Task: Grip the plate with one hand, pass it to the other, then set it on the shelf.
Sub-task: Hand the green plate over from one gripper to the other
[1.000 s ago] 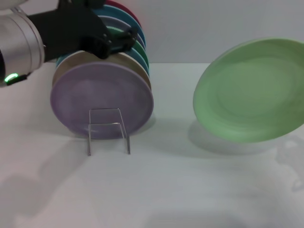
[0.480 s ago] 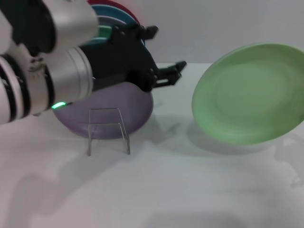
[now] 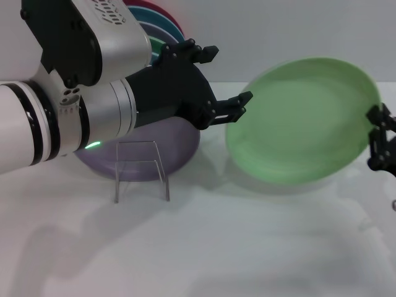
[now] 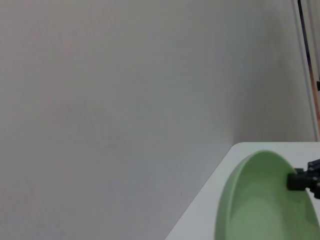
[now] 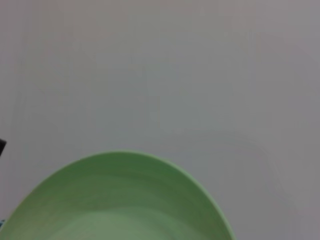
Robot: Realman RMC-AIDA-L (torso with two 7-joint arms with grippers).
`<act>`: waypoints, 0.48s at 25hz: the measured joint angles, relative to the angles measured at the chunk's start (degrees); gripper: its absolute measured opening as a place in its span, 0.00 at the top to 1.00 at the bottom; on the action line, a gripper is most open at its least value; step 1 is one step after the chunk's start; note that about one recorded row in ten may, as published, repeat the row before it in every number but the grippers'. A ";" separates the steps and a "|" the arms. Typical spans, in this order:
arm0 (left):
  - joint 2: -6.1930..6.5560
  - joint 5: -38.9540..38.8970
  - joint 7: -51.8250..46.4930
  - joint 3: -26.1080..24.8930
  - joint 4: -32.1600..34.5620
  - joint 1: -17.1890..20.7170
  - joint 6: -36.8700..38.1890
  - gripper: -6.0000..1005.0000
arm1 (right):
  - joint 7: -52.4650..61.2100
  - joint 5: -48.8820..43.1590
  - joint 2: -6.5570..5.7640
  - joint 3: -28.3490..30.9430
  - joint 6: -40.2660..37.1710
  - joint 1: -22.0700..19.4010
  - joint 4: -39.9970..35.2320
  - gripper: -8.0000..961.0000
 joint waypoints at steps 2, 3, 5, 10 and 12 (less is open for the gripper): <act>0.03 -0.01 0.00 -0.04 0.09 0.00 0.04 0.20 | -0.05 -0.05 0.34 -0.31 0.25 1.52 -0.92 0.97; 0.03 -0.01 0.00 -0.08 0.15 -0.01 0.09 0.20 | -0.07 -0.07 0.43 -0.48 0.51 2.00 -1.05 0.97; 0.03 -0.02 0.01 -0.10 0.20 -0.02 0.19 0.20 | -0.10 -0.10 0.53 -1.13 1.18 2.95 -1.12 0.97; 0.01 -0.03 0.92 0.03 0.69 -0.03 0.71 0.20 | -0.17 -0.10 0.64 -3.03 1.60 3.75 -0.81 0.97; -0.06 -0.21 1.18 0.03 1.46 -0.53 0.74 0.20 | -0.19 -0.10 0.66 -3.39 1.72 3.80 -0.74 0.97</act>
